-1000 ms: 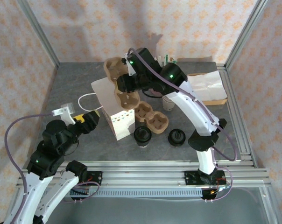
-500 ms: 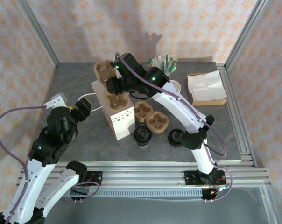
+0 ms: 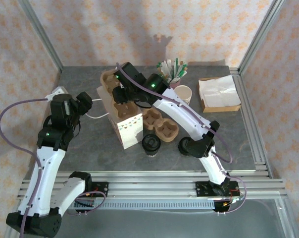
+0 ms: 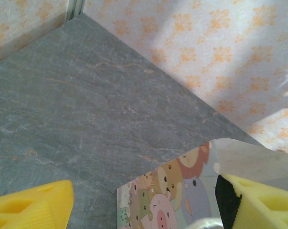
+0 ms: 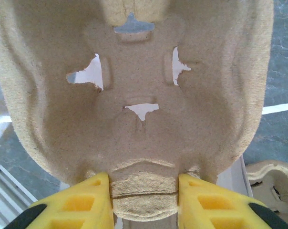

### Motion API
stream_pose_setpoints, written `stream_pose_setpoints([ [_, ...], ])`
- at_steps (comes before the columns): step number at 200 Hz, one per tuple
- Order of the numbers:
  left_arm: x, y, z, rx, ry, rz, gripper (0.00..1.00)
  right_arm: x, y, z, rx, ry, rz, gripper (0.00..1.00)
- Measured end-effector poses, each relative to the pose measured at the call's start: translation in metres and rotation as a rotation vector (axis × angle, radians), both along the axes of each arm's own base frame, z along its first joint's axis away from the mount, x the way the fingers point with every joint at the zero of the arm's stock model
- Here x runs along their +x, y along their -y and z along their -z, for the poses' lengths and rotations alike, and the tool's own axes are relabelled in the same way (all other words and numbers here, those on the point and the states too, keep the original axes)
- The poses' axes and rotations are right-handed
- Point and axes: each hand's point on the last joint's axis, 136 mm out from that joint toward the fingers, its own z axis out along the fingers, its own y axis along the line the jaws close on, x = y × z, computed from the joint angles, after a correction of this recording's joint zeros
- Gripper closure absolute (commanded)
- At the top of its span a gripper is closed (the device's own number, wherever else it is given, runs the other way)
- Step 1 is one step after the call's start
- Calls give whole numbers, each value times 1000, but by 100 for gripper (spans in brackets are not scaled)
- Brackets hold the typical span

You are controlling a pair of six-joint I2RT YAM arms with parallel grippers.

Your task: Pack the takeout coffee

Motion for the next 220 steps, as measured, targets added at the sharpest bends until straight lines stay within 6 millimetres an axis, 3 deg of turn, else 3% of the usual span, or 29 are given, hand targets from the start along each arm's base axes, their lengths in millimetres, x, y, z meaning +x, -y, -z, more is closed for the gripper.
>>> stream_pose_setpoints([
  [44,18,-12,13,-20,-54,-23,21,-3,2,18,-67,-20,-10,67],
  [79,31,-10,22,-33,-84,5,20,-7,0,30,-103,-35,-26,67],
  [139,44,-14,14,-17,-88,8,20,-9,2,44,-150,-62,-27,67],
  [220,53,-8,19,-7,-136,58,19,-11,5,68,-219,-103,-35,67],
])
